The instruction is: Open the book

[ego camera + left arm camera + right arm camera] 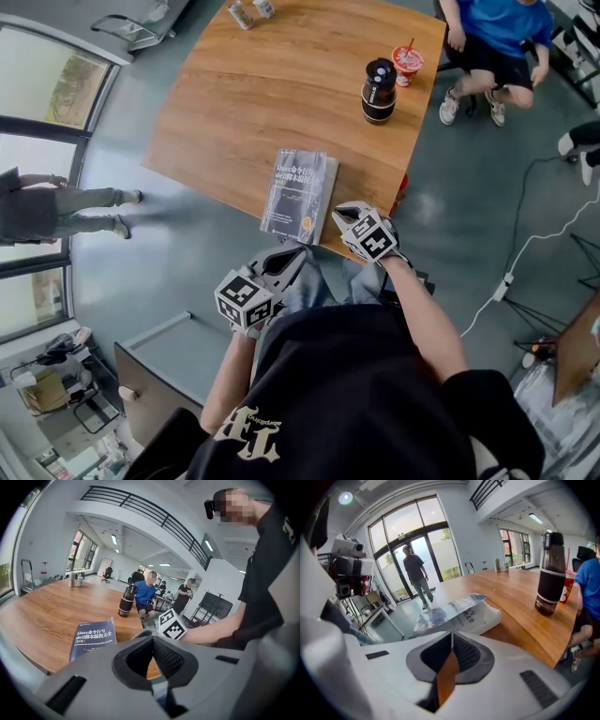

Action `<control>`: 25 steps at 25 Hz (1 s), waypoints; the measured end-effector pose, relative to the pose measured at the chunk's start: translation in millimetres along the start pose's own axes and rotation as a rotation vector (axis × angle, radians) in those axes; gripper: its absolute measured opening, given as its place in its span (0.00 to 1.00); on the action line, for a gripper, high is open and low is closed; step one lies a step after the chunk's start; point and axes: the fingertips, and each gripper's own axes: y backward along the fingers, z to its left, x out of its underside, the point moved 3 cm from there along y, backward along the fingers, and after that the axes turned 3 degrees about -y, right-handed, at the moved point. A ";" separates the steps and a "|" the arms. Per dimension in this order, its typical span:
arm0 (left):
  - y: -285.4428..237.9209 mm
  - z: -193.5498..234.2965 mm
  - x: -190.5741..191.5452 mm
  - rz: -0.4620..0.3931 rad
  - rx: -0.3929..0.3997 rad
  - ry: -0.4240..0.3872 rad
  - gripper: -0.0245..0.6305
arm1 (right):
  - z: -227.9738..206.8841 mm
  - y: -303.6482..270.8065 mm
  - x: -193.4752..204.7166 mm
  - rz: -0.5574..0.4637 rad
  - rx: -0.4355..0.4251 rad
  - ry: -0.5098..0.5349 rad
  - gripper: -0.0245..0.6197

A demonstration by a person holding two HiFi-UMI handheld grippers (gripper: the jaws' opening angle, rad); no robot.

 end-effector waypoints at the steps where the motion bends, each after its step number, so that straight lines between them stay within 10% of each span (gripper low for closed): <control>1: -0.8 0.8 1.1 0.004 0.006 0.000 0.05 | 0.0 -7.2 2.1 0.019 0.005 0.020 0.04; 25: 18.9 41.8 5.1 0.003 0.051 0.036 0.05 | 6.0 -66.0 22.5 0.347 0.086 0.360 0.05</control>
